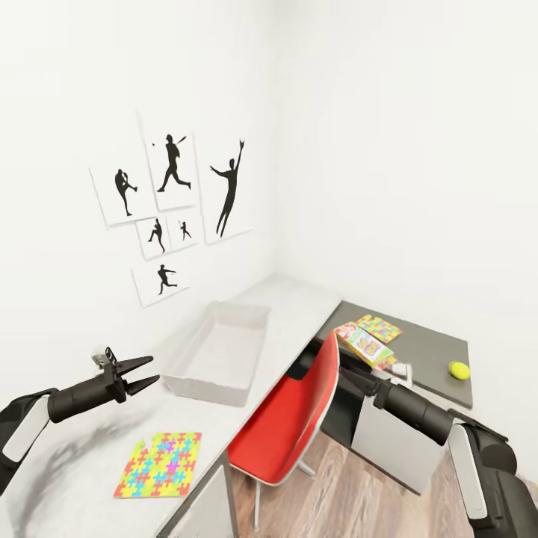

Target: Put all the toys in the child's room - the three board games (two on the bed and one on the table), the two jigsaw puzzles on the table, and the tennis ball on the table - inside the toy box on the table in the child's room.

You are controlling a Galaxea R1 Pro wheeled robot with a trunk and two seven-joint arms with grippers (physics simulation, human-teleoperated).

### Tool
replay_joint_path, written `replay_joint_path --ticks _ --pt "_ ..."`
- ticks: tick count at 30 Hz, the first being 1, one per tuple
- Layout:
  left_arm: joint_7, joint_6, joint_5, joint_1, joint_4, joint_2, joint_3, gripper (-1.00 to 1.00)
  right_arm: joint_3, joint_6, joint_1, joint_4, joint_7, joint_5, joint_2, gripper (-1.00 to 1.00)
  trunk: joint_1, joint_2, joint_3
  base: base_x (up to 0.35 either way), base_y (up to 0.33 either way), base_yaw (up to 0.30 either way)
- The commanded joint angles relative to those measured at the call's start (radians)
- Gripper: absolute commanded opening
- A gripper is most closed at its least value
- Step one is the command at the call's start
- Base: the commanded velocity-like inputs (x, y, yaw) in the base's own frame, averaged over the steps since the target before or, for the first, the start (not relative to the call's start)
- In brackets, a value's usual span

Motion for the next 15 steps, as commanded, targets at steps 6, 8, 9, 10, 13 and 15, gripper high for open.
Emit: replay_joint_path --ticks 6,8,9,10,13,15 --pt "-0.002 0.006 0.002 0.0 0.0 -0.001 -0.001 1.0 -0.001 0.006 -0.001 0.0 0.002 -0.008 -0.001 1.0 0.0 -0.002 0.002 -0.246 0.0 -0.261" --pt "-0.002 0.006 0.002 0.0 0.0 -0.001 -0.002 1.0 -0.001 0.006 -0.001 0.001 0.002 -0.014 0.0 1.0 0.0 -0.002 0.004 -0.229 0.0 -0.261" --pt "-0.002 0.006 0.002 0.0 0.0 -0.001 -0.002 1.0 -0.001 0.006 -0.001 0.001 0.001 -0.015 0.0 1.0 0.0 -0.002 0.004 -0.223 0.0 -0.261" --pt "-0.002 0.006 0.001 0.0 0.0 -0.001 -0.002 1.0 -0.001 0.006 -0.001 0.001 0.001 -0.016 0.0 1.0 0.0 -0.002 0.005 -0.216 0.0 -0.261" --pt "-0.002 0.006 0.001 0.0 0.0 -0.001 -0.002 1.0 0.0 0.005 -0.001 0.001 -0.001 -0.018 0.0 1.0 0.0 -0.002 0.007 -0.197 0.0 -0.245" --pt "-0.002 0.006 0.002 0.0 0.0 -0.001 -0.002 1.0 0.0 0.006 -0.001 0.002 -0.001 -0.018 0.001 1.0 0.0 -0.002 0.008 -0.178 0.0 -0.159"
